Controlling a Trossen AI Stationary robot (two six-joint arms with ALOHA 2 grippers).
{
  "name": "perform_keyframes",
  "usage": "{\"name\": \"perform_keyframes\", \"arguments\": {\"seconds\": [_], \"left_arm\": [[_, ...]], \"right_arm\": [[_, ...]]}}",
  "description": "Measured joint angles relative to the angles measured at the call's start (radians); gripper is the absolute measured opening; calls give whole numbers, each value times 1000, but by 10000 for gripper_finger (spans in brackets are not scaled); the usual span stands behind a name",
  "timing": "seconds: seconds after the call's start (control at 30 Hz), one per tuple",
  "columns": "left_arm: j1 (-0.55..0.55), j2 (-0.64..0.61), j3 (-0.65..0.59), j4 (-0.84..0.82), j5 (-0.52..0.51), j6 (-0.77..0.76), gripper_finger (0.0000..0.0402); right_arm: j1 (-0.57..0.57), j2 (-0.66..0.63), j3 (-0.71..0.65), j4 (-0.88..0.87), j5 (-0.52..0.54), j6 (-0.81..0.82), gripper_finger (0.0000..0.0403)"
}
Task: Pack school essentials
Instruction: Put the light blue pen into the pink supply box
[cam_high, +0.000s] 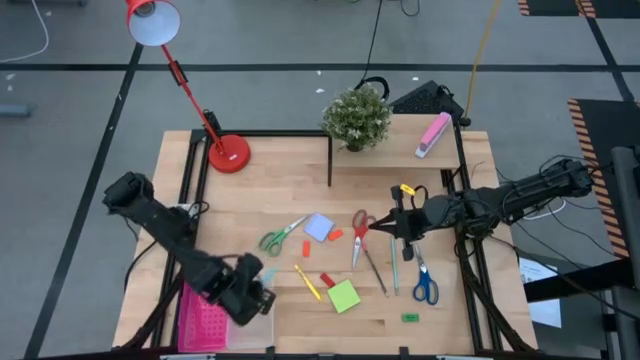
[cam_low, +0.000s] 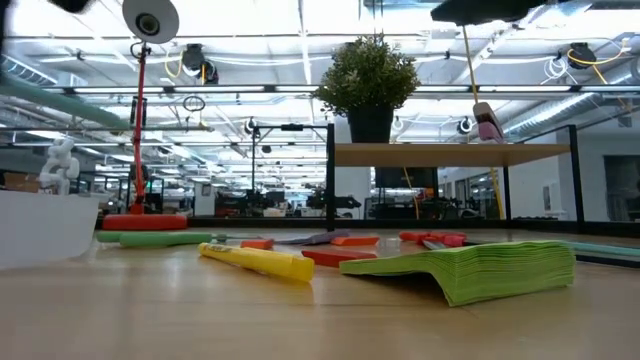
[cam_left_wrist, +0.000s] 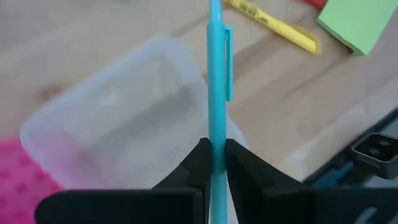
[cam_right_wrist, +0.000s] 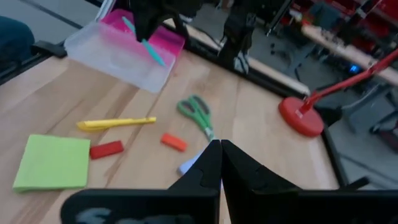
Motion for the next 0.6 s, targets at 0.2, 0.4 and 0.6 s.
{"name": "perform_keyframes", "arguments": {"seconds": [0.2, 0.4, 0.6], "left_arm": [[-102, 17, 0, -4, -11, -223, 42], [-122, 76, -1, -46, 68, -358, 42], [-98, 103, -1, -44, 74, -368, 42]], "right_arm": [[0, 0, 0, 80, 1, -83, 0], [-1, 0, 0, 165, 0, -141, 0], [-1, 0, 0, 190, 0, -156, 0]]}}
